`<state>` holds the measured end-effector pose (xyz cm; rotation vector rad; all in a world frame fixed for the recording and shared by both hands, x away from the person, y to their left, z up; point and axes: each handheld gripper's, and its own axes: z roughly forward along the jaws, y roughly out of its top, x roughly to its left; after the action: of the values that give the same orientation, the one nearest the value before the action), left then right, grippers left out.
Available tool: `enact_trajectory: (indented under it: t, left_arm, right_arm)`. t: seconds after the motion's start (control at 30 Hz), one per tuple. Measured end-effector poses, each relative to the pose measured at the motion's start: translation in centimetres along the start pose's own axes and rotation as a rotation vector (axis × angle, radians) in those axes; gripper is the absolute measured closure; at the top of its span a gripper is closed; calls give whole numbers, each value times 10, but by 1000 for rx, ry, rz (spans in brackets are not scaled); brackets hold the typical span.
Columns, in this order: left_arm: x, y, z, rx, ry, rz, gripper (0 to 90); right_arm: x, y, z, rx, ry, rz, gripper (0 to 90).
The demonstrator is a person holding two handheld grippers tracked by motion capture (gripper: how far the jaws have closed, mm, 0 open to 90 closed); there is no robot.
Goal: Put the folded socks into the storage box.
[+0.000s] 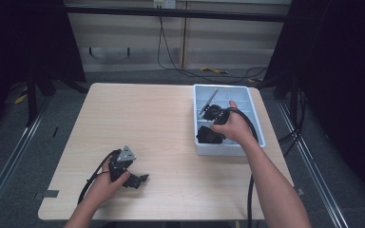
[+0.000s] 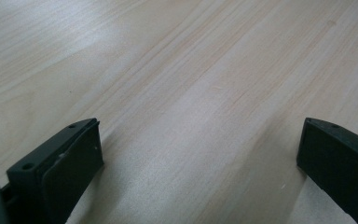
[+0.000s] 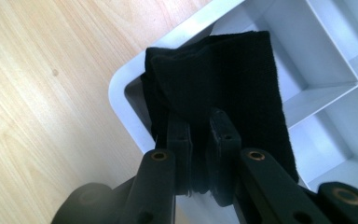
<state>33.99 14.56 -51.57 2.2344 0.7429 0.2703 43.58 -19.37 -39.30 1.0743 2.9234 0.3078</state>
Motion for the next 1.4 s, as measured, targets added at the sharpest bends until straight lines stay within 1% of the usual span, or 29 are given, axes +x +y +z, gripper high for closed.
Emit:
enact_trajectory:
  t: [0.1, 0.27, 0.3, 0.33, 0.4, 0.53, 0.57, 0.63, 0.67, 0.7, 0.77, 0.83, 0.87, 0.9, 0.93, 0.97, 1.0, 1.03, 1.13, 1.2, 1.23, 1.27, 1.3, 1.33, 1.4]
  left_arm:
    - [0, 0, 0, 0, 0, 1, 0]
    - [0, 0, 0, 0, 0, 0, 0]
    - [0, 0, 0, 0, 0, 1, 0]
    - [0, 0, 0, 0, 0, 0, 0]
    - [0, 0, 0, 0, 0, 0, 0]
    - [0, 0, 0, 0, 0, 0, 0]
    - [0, 0, 0, 0, 0, 0, 0]
    - [0, 0, 0, 0, 0, 0, 0]
    - [0, 0, 0, 0, 0, 0, 0]
    - [0, 0, 0, 0, 0, 0, 0]
    - [0, 0, 0, 0, 0, 0, 0]
    - [0, 0, 0, 0, 0, -1, 0]
    - [0, 0, 0, 1, -1, 0, 0]
    - [0, 0, 0, 1, 0, 0, 0]
    - [0, 0, 0, 1, -1, 0, 0]
    - [0, 0, 0, 5, -4, 1, 0]
    - [0, 0, 0, 5, -4, 1, 0]
    - [0, 0, 0, 5, -5, 1, 0]
    - [0, 0, 0, 5, -4, 0, 0]
    - [0, 0, 0, 5, -4, 1, 0]
    - [0, 0, 0, 5, -4, 0, 0]
    - [0, 0, 0, 5, -4, 1, 0]
    - [0, 0, 0, 5, -4, 0, 0]
    - [0, 0, 0, 5, -5, 1, 0]
    - [0, 0, 0, 5, -4, 1, 0]
  right_arm:
    - [1, 1, 4, 14, -5, -5, 810]
    - [-1, -2, 3, -2, 5, 9, 793]
    - [-1, -2, 3, -10, 10, 9, 780]
    - [-1, -2, 2, -9, 3, 15, 755]
    - [0, -3, 1, -9, 2, 25, 740]
    - [0, -2, -6, -10, -5, 28, 696]
    - [0, -3, -12, -25, -16, 31, 670]
    - [0, -3, -14, -28, -13, 37, 670]
    - [0, -3, -17, -27, -5, 37, 667]
    - [-1, -3, -23, -30, -7, 47, 666]
    - [-1, -3, -25, -28, -5, 45, 667]
    - [-2, -3, -31, -29, 0, 59, 686]
    - [-2, -3, -33, -24, -9, 57, 714]
    - [-3, -2, -38, -13, -15, 62, 763]
    - [-4, -2, -39, -16, -23, 61, 788]
    - [-4, -2, -39, -16, -23, 61, 788]
    - [-5, -2, -42, -15, -27, 69, 811]
    - [-6, -2, -44, -9, -21, 74, 840]
    - [-7, 0, -52, 30, -40, 70, 900]
    - [-7, 0, -53, 29, -43, 79, 900]
    - [-8, 0, -55, 39, -49, 72, 900]
    - [-8, 1, -56, 49, -50, 79, 900]
    - [-8, 2, -56, 60, -58, 77, 900]
    - [-8, 2, -56, 60, -56, 79, 900]
    - [-9, 3, -55, 60, -59, 64, 900]
